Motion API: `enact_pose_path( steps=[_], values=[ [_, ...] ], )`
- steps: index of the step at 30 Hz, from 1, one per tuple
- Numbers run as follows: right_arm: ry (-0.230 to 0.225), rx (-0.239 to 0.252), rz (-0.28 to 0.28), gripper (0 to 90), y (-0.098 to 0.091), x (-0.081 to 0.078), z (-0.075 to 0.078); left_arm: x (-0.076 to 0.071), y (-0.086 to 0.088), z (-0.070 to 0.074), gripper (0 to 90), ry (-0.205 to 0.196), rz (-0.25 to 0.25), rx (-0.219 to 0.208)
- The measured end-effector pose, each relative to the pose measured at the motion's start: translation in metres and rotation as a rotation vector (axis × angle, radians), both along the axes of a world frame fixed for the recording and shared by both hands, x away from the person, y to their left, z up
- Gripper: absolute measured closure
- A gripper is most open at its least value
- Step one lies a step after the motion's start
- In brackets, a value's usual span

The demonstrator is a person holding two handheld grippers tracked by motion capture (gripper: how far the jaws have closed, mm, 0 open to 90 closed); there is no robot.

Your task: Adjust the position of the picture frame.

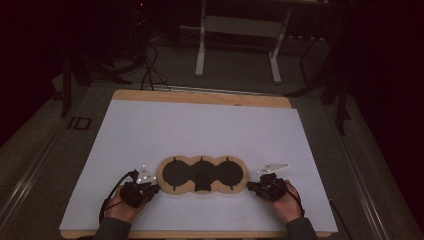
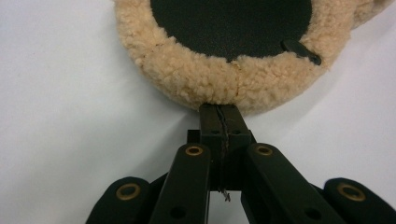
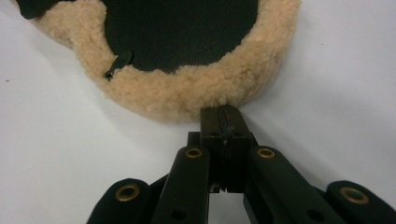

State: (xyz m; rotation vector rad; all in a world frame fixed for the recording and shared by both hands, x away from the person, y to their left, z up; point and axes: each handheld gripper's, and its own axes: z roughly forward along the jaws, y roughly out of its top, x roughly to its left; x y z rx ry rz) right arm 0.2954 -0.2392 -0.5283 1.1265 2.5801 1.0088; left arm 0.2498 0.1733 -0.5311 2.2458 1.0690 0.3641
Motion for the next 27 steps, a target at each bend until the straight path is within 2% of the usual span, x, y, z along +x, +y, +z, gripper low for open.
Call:
enact_pose_path(
  steps=[27],
  values=[
    [-0.018, 0.009, -0.062, 89.5, -0.004, 0.009, -0.001, 0.013, -0.008, -0.001, 90.0, -0.025, 0.014, 0.004]
  ],
)
